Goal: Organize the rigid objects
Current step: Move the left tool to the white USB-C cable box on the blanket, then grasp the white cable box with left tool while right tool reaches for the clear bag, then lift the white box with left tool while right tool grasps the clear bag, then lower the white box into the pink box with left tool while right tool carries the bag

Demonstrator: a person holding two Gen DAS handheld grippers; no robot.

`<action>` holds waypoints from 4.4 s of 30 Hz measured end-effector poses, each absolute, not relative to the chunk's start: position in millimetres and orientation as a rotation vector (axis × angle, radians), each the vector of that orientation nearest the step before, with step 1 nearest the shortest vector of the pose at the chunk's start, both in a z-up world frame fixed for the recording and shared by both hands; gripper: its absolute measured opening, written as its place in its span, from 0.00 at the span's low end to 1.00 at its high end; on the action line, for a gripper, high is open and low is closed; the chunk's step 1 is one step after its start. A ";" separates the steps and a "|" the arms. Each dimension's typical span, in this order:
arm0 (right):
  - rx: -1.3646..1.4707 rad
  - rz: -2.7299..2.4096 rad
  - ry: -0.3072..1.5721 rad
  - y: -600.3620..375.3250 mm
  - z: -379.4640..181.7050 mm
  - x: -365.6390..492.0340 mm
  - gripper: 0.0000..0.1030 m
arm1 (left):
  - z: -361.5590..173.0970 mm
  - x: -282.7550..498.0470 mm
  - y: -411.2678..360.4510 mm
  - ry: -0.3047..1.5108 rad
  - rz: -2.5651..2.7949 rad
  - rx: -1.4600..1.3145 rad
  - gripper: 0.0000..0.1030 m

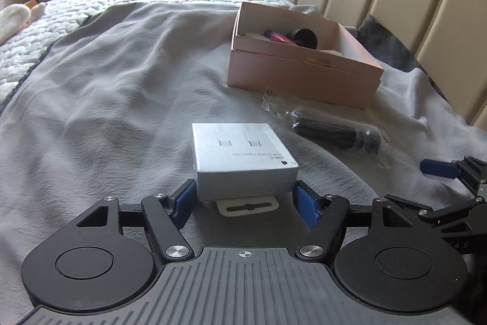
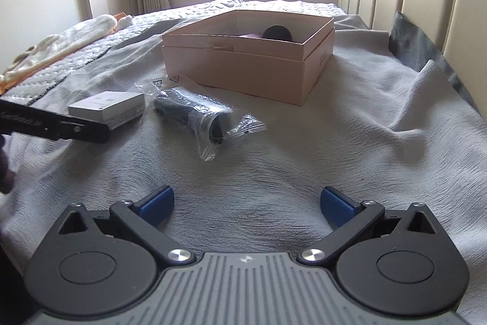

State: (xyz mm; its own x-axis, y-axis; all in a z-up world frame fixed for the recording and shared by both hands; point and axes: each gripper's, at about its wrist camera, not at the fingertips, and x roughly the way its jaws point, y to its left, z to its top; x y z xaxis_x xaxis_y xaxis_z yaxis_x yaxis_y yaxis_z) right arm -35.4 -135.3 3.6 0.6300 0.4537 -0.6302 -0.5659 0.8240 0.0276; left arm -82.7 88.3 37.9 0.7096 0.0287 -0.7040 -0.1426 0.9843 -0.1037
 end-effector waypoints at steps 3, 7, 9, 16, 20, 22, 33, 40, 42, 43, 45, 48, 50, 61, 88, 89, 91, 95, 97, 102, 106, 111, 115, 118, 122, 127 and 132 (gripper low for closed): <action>-0.227 0.590 0.634 -129.5 13.7 -43.3 0.91 | 39.8 -86.4 87.7 0.763 0.093 -0.145 0.71; -0.246 0.599 0.561 -120.0 32.2 -48.7 0.90 | 36.9 -86.9 87.3 0.796 0.064 -0.138 0.72; -0.249 0.598 0.550 -113.9 39.9 -42.3 0.91 | 28.8 -84.9 86.1 0.846 0.061 -0.133 0.72; -0.230 0.563 0.627 -96.6 36.6 -2.2 0.88 | 28.1 -83.5 88.0 0.853 0.086 -0.172 0.72; -0.204 0.546 0.700 -99.2 15.5 2.8 0.88 | 27.8 -82.1 86.7 0.858 0.088 -0.168 0.72; -0.169 0.544 0.676 -106.2 7.3 -1.8 0.88 | 28.1 -81.8 87.0 0.858 0.088 -0.168 0.72; -0.093 0.563 0.664 -115.7 2.7 -0.9 0.90 | 60.9 -77.6 92.4 0.788 0.104 -0.189 0.71; -0.075 0.568 0.660 -117.9 2.7 -0.7 0.91 | 42.6 -49.9 77.0 0.832 0.162 -0.121 0.76; -0.075 0.568 0.660 -117.5 2.6 -0.7 0.91 | 34.5 -44.2 76.1 0.851 0.174 -0.118 0.78; -0.075 0.567 0.660 -117.4 2.5 -0.8 0.91 | 31.8 -42.6 76.0 0.852 0.179 -0.117 0.79; -0.077 0.567 0.660 -117.3 2.3 -0.6 0.91 | 30.1 -42.4 77.7 0.835 0.186 -0.127 0.78; -0.073 0.574 0.663 -117.9 2.0 0.0 0.92 | 30.0 -42.6 81.0 0.817 0.182 -0.140 0.78; -0.058 0.591 0.681 -119.4 2.5 2.2 0.95 | 29.1 -43.9 81.0 0.806 0.172 -0.127 0.77; -0.138 0.570 0.715 -117.2 23.3 8.5 0.84 | 26.0 -57.9 94.0 0.793 0.114 -0.171 0.73; -0.292 0.529 0.698 -28.9 21.9 47.3 0.87 | 18.6 -65.8 99.1 0.746 0.087 -0.183 0.73; -0.299 0.534 0.678 -30.2 24.4 42.3 0.87 | 18.1 -67.0 98.7 0.740 0.086 -0.179 0.73; -0.311 0.545 0.632 -35.7 31.9 29.1 0.87 | 17.3 -69.0 97.8 0.727 0.088 -0.174 0.73; -0.335 0.585 0.576 -49.8 53.7 -4.2 0.87 | 18.2 -73.7 100.3 0.705 0.087 -0.192 0.73; -0.351 0.601 0.559 -57.5 62.1 -22.8 0.87 | 21.6 -78.5 103.1 0.701 0.079 -0.213 0.73; -0.394 0.608 0.531 -86.3 74.8 -66.5 0.87 | 35.0 -100.4 102.2 0.677 0.046 -0.209 0.73; -0.358 0.605 0.556 -112.1 76.7 -80.8 0.87 | 57.2 -112.3 98.4 0.625 0.029 -0.231 0.73; -0.318 0.604 0.549 -133.4 75.0 -88.7 0.87 | 120.6 -83.9 84.1 0.504 -0.019 -0.186 0.73; -0.282 0.610 0.514 -143.1 81.9 -86.1 0.87 | 175.5 -18.2 77.5 0.397 -0.029 -0.138 0.73; -0.270 0.601 0.489 -148.1 88.2 -80.0 0.87 | 193.5 39.7 79.9 0.350 -0.049 -0.199 0.73; -0.274 0.575 0.467 -153.1 93.1 -70.3 0.87 | 170.7 116.8 81.6 0.512 -0.032 -0.200 0.71; -0.271 0.566 0.509 -159.6 84.7 -59.7 0.87 | 134.7 93.4 104.2 0.533 0.014 -0.291 0.69; -0.307 0.575 0.573 -148.9 71.8 -43.6 0.87 | 103.7 26.5 133.0 0.565 0.096 -0.327 0.69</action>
